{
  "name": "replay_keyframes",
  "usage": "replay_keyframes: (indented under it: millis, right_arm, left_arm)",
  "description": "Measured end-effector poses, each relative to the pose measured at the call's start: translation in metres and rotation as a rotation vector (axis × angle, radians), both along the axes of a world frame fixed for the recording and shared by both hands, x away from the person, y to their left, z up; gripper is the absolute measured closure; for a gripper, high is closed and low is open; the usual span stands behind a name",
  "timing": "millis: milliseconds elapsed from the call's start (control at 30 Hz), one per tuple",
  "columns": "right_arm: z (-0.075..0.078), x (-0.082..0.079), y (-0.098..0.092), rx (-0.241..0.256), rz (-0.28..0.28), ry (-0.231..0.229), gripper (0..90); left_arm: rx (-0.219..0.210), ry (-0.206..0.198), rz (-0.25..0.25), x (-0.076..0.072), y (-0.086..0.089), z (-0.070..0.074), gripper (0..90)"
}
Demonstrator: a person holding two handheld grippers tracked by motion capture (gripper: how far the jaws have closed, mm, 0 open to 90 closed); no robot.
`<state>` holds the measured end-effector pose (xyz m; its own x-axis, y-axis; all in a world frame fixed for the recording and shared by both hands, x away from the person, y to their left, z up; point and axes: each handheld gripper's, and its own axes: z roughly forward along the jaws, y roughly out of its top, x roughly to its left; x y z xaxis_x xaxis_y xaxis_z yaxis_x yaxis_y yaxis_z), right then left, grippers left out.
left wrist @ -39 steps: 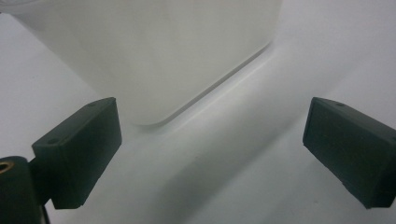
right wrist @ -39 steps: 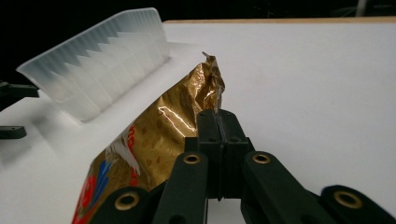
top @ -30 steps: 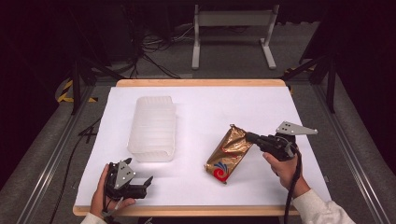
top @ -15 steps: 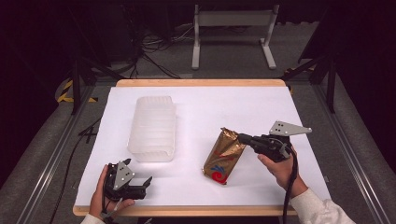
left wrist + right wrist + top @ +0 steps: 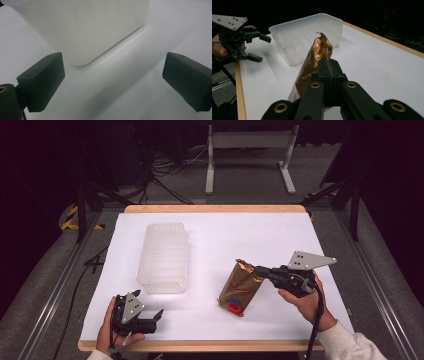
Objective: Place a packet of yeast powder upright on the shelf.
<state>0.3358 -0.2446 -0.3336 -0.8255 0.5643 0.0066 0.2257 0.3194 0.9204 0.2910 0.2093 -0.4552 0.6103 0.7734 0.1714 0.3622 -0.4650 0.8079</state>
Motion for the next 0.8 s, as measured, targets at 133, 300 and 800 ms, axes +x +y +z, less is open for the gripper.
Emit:
replay_keyframes:
  millis: [133, 300, 800]
  right_arm:
    - [0.007, 0.000, 0.003, -0.021, 0.008, -0.010, 90.0]
    - [0.014, 0.003, 0.007, -0.035, 0.009, -0.024, 90.0]
    - [0.028, 0.031, 0.018, -0.035, 0.034, -0.034, 90.0]
  left_arm:
    - [0.002, 0.001, -0.005, 0.000, 0.000, 0.000, 5.0]
    - [0.009, 0.001, -0.007, 0.000, 0.000, 0.000, 5.0]
    - [-0.004, -0.001, -0.005, -0.001, 0.001, 0.000, 5.1]
